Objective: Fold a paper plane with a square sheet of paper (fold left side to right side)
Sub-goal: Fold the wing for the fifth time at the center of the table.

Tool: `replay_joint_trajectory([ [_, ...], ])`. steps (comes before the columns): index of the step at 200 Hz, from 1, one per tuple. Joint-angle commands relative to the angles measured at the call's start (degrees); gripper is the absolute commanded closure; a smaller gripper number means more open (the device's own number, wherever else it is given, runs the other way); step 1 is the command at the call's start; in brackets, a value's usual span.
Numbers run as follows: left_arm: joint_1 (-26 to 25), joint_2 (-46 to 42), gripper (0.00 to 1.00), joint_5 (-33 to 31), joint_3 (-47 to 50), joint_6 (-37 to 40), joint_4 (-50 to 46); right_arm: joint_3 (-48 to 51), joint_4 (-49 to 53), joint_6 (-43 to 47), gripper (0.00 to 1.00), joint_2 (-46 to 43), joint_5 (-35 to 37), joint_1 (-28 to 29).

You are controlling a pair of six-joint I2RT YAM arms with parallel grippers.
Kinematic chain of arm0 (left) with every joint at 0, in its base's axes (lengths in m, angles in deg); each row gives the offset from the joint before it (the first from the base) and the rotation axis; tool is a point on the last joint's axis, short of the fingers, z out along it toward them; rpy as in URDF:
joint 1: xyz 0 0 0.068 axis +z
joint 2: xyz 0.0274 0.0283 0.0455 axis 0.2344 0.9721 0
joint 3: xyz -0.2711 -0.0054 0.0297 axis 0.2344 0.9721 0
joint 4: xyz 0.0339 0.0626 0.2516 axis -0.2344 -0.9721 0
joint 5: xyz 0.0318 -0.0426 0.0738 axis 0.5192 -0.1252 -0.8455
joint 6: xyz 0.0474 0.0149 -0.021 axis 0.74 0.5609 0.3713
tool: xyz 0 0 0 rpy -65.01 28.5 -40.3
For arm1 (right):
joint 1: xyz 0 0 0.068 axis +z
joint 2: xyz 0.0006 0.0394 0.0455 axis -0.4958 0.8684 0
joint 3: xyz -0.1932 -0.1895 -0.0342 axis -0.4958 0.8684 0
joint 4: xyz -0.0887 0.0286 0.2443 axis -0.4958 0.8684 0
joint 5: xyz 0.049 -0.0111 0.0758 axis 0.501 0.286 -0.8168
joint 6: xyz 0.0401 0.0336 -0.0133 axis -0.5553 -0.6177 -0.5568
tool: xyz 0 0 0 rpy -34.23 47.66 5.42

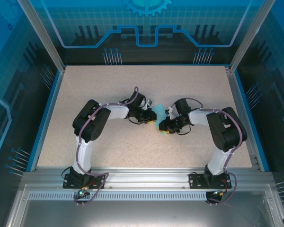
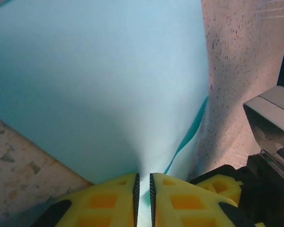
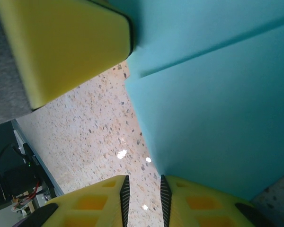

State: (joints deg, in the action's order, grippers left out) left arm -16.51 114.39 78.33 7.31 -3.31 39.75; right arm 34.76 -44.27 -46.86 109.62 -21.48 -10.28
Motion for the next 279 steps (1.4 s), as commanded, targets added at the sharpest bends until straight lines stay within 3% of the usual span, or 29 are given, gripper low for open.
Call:
replay_joint_trajectory([
  [1,0.2,1.5,0.83,-1.6,-1.0,0.3,-2.9,-1.0,2.4,1.7,0.7,-5.3,-1.3,-1.5],
  [36,0.2,1.4,0.84,-1.4,0.0,0.3,-2.3,-4.3,8.5,5.8,0.53,-10.0,0.7,-8.5],
  [66,0.2,1.1,0.84,-1.3,0.6,0.1,-1.6,-7.7,11.7,7.5,0.51,-6.3,4.5,-12.1],
  [99,0.2,1.2,0.85,-1.3,0.9,0.0,-1.4,-10.1,7.7,5.4,0.51,1.0,-0.9,-12.2],
  [143,0.1,1.0,0.85,-1.3,1.1,-0.2,-1.2,-11.5,6.2,4.6,0.51,5.4,-2.9,-9.8],
  [193,0.2,0.9,0.85,-1.2,1.1,-0.1,-1.0,-10.4,4.7,3.5,0.58,7.2,-3.0,-7.5],
  [246,0.2,0.0,0.84,-1.2,0.7,0.4,-1.8,-8.9,4.7,3.5,0.8,6.8,-0.5,-5.5],
  [279,0.7,-2.7,0.8,-2.3,0.0,2.5,-5.1,-7.6,4.5,3.4,0.85,6.3,1.2,-5.2],
])
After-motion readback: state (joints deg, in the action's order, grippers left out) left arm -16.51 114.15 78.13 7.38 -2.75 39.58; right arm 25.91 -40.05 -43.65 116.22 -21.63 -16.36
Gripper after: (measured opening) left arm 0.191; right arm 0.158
